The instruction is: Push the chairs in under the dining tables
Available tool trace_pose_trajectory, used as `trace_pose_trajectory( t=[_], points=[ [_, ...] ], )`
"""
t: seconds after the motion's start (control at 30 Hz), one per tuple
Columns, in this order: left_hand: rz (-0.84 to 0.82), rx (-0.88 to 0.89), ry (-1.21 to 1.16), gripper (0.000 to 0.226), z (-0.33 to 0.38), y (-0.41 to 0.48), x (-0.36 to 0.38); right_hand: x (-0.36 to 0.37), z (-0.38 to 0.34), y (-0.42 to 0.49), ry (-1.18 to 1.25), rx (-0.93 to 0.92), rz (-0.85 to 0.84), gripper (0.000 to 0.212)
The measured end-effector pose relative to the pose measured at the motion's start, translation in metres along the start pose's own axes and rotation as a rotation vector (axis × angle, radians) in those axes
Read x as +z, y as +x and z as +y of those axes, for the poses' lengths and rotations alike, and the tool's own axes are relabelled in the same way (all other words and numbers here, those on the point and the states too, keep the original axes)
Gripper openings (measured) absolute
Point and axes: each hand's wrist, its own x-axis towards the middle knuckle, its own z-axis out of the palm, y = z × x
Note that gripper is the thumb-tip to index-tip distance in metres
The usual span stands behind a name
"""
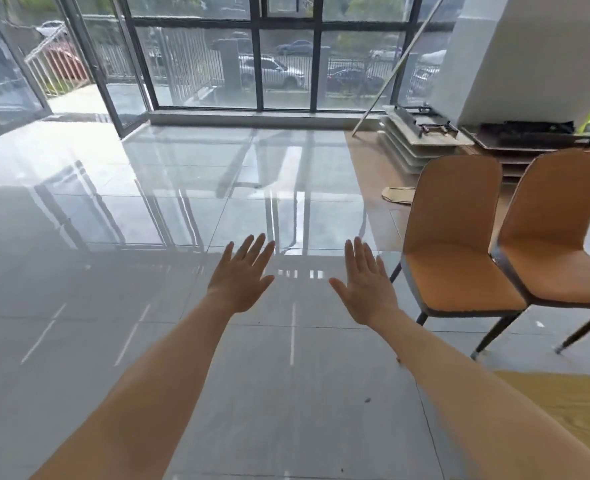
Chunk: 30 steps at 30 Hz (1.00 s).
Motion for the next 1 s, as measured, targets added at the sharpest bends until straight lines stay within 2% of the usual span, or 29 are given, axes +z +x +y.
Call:
trace_pose_trajectory(
  t=[0.27,0.3,0.4,0.43,0.47,0.53,0.57,0.8,1.0],
  points=[
    [0.014,0.220,-0.002,0.062,-0.006,0.226,0.012,0.006,0.067,0.175,-0.075,0.170,-0.011,0.074],
    [0.021,0.244,-0.006,0.062,-0.008,0.257,0.013,0.007,0.076,0.200,-0.085,0.186,-0.009,0.081],
    [0.012,0.319,-0.010,0.062,-0.015,0.350,0.011,0.007,0.105,0.278,-0.098,0.260,0.021,0.119],
    [0.005,0.347,0.002,0.062,-0.017,0.380,0.008,0.003,0.114,0.302,-0.087,0.300,0.021,0.121],
    [0.005,0.372,0.013,0.062,-0.020,0.411,0.006,-0.003,0.122,0.324,-0.068,0.340,0.011,0.111],
    [0.012,0.401,0.016,0.062,-0.019,0.472,-0.001,-0.015,0.144,0.364,-0.073,0.393,-0.012,0.078],
    [0.016,0.415,0.007,0.062,-0.015,0.500,-0.005,-0.022,0.158,0.383,-0.081,0.416,-0.012,0.072],
    [0.022,0.602,0.024,0.062,0.056,0.677,-0.014,-0.042,0.279,0.488,-0.086,0.602,0.056,0.071],
    [0.080,0.804,0.105,0.062,0.179,0.837,-0.027,-0.051,0.414,0.571,-0.074,0.751,0.114,0.073]
  ],
)
